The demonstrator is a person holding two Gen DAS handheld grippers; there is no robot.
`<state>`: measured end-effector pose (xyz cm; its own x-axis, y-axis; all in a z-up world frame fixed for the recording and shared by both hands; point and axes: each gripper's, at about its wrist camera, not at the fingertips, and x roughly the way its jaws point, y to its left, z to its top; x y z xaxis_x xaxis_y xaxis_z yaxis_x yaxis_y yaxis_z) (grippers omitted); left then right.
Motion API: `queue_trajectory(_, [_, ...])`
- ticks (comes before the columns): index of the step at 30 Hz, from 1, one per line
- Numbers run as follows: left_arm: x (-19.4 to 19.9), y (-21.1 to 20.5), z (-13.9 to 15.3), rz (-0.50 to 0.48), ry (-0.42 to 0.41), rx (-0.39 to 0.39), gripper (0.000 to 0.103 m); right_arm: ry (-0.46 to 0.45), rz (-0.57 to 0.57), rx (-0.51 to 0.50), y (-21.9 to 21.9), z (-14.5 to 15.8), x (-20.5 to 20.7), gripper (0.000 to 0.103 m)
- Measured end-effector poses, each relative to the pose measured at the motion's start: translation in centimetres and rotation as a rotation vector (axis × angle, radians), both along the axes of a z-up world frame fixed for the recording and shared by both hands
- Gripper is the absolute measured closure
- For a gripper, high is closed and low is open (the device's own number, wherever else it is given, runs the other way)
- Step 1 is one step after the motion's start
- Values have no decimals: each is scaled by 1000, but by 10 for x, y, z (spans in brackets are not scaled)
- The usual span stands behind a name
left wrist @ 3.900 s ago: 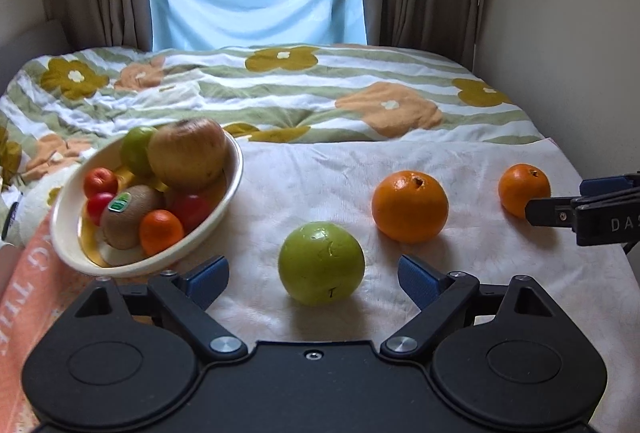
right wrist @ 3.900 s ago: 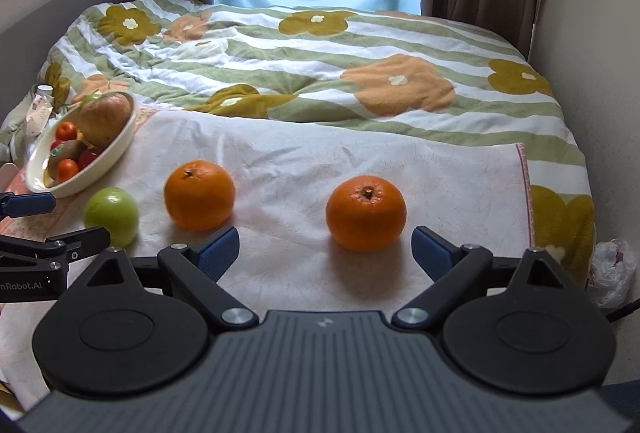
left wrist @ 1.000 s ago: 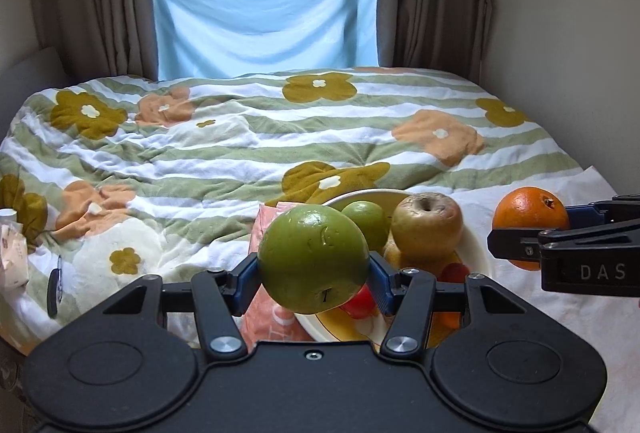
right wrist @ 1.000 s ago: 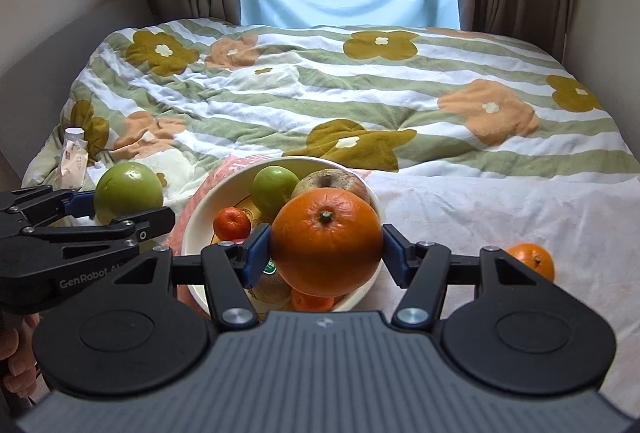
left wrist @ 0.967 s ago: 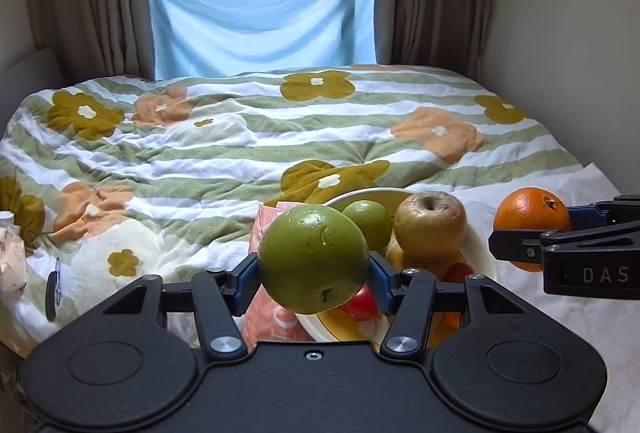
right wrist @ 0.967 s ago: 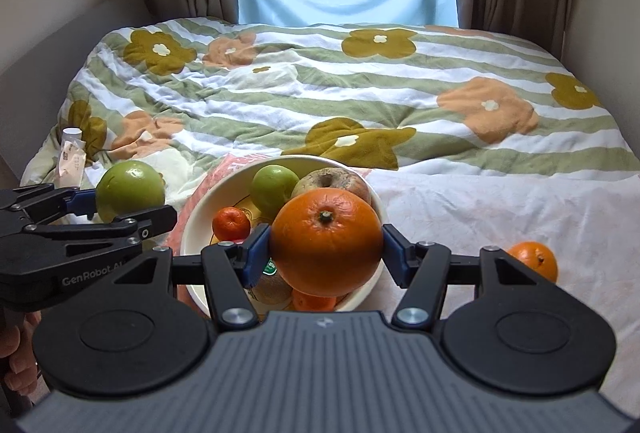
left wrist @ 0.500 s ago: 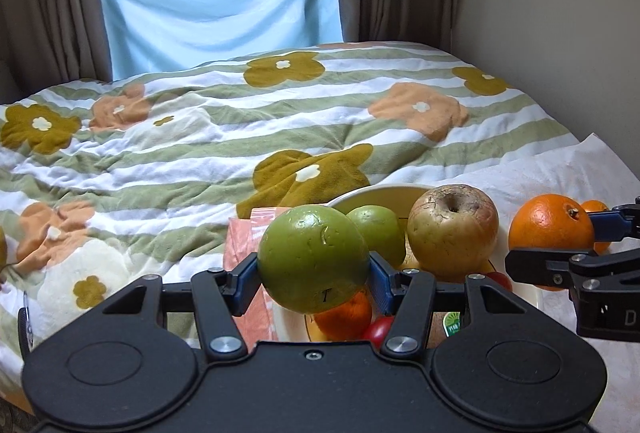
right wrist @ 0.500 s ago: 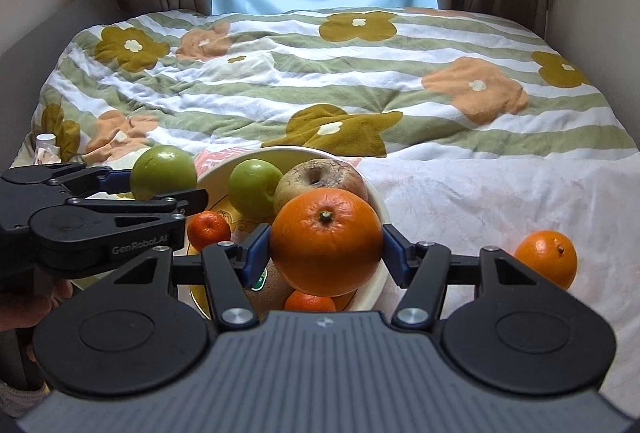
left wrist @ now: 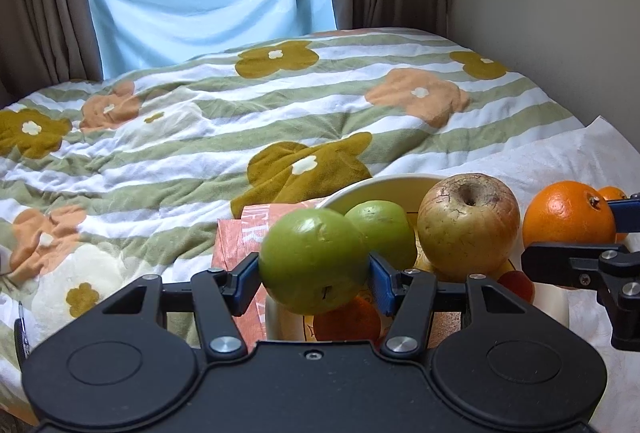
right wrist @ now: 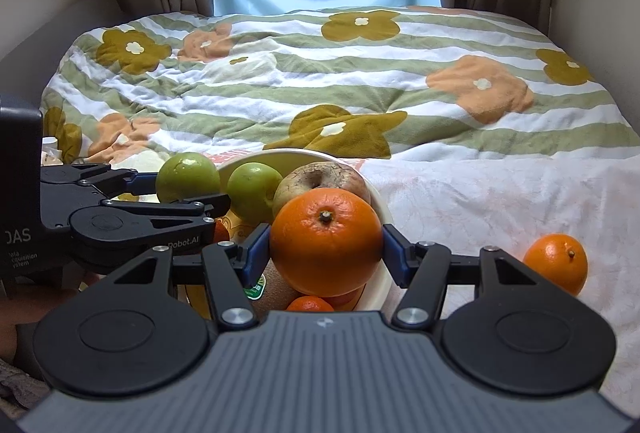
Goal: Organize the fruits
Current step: 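Open the left gripper to drop the apple while the right releases the orange into the bowl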
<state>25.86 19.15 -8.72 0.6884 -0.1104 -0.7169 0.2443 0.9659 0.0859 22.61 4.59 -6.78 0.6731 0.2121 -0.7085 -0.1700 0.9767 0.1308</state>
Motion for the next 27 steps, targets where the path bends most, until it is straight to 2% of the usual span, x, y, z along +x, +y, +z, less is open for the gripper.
queue_trajectory(1, [-2,-1,2,-2,-13,7,25,-1,4,0,1,0,0,29])
queue_trajectory(2, [-4,-1,4,-3,-25,12,10,-4,8,2,1,1,1,29])
queue_trajectory(3, [-7,-1,6,-6,-32,17,6,-8,11,2,1,2,1,29])
queue_trajectory(13, [-56,20,16,-1,-30,-5,6,-33,89,-2,14,11,6,29])
queue_trajectory(20, [-81,31,14,28,-33,-1,6,-14,150,-2,45,0,14,29])
queue_trajectory(27, [-87,37,13,58,-38,-13,6,3,195,-16,63,-16,22,29])
